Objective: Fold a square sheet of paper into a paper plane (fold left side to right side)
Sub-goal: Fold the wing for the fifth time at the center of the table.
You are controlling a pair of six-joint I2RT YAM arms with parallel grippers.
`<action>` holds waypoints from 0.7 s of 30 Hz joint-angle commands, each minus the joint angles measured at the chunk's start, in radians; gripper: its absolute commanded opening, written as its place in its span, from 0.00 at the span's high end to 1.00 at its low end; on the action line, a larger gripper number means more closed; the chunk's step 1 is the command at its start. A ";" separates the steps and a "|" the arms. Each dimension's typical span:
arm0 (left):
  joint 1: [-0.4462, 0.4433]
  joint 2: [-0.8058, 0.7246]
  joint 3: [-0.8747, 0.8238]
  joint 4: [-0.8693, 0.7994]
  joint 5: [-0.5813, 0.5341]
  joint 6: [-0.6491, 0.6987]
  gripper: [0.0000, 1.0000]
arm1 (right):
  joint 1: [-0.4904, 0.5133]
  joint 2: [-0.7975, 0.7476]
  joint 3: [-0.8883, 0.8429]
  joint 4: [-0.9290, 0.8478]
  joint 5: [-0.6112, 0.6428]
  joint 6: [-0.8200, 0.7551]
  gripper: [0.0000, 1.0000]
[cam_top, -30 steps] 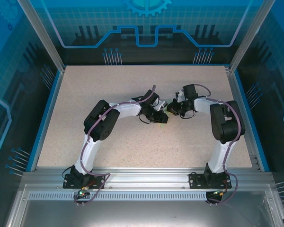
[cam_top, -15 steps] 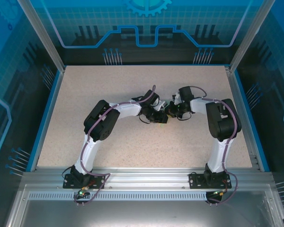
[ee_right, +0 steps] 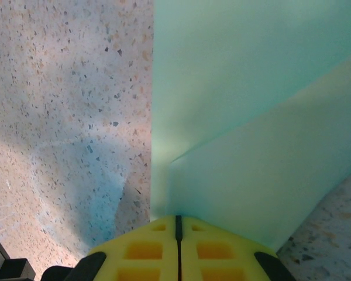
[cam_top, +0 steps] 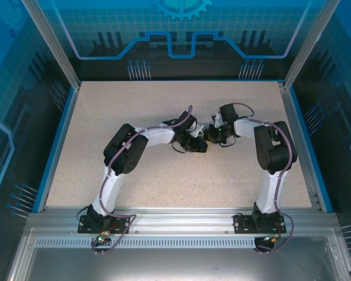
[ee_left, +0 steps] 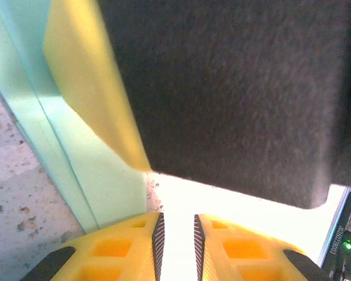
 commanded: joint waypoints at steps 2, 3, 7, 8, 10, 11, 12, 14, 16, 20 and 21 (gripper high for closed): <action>-0.014 0.058 -0.044 -0.141 -0.044 0.017 0.75 | -0.056 0.047 0.051 0.008 0.116 -0.036 0.93; -0.013 0.058 -0.045 -0.141 -0.044 0.017 0.75 | -0.058 0.054 0.060 0.003 0.115 -0.038 0.93; -0.012 0.056 -0.048 -0.140 -0.045 0.017 0.75 | -0.067 0.067 0.085 0.001 0.106 -0.040 0.93; -0.014 0.058 -0.048 -0.140 -0.044 0.016 0.75 | -0.069 0.068 0.089 0.001 0.102 -0.040 0.93; -0.014 0.056 -0.049 -0.140 -0.044 0.017 0.75 | -0.075 0.072 0.097 0.000 0.095 -0.044 0.93; -0.013 0.056 -0.049 -0.141 -0.045 0.017 0.76 | -0.078 0.074 0.101 0.002 0.089 -0.046 0.93; -0.013 0.056 -0.049 -0.141 -0.045 0.018 0.75 | -0.080 0.076 0.105 0.004 0.084 -0.045 0.93; -0.013 0.057 -0.049 -0.142 -0.044 0.018 0.75 | -0.087 0.079 0.110 0.011 0.073 -0.050 0.93; -0.013 0.055 -0.050 -0.141 -0.044 0.018 0.75 | -0.094 0.083 0.112 0.023 0.055 -0.053 0.93; -0.014 0.055 -0.054 -0.139 -0.043 0.018 0.75 | -0.122 0.084 0.117 0.054 0.013 -0.054 0.92; -0.013 0.053 -0.055 -0.138 -0.042 0.017 0.75 | -0.126 0.081 0.120 0.055 0.007 -0.058 0.92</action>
